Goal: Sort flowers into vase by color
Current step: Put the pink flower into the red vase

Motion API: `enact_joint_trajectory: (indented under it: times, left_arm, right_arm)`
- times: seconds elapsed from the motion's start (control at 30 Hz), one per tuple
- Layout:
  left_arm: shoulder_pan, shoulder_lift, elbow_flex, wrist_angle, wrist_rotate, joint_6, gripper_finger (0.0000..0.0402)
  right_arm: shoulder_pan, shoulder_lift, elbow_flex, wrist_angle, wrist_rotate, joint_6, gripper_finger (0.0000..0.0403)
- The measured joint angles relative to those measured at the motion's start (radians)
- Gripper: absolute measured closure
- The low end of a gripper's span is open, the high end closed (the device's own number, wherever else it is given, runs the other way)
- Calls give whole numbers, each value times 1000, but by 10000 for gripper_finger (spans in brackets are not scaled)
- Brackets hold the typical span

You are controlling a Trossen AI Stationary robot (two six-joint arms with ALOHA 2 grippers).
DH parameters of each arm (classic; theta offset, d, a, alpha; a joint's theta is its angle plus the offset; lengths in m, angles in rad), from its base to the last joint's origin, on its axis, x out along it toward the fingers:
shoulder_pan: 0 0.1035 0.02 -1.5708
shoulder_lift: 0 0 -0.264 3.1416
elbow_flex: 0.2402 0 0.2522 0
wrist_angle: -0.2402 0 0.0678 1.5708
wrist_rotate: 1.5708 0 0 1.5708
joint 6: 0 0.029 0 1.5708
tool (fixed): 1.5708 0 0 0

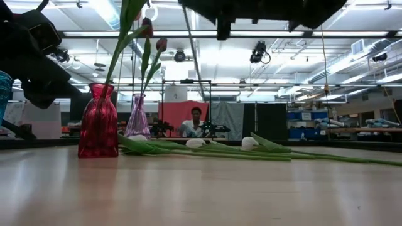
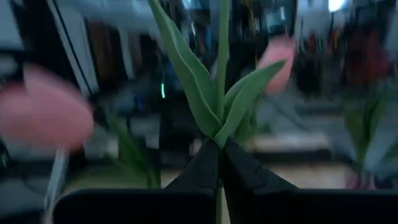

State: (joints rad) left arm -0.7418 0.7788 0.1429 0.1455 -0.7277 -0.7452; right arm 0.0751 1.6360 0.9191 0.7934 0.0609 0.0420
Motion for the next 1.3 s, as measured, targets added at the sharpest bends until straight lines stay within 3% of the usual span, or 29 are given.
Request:
enact_joint_trajectory:
  times: [0.2,0.73,1.3]
  left_arm:
    - [0,2,1,8,-43,1,188]
    - [0,7,1,6,-55,1,188]
    - [0,10,1,-6,-86,-25,188]
  right_arm:
    - [-28,113,83,273,-136,-19,386]
    - [-86,418,496,258,-353,-27,386]
    - [-91,526,521,234,-396,25,386]
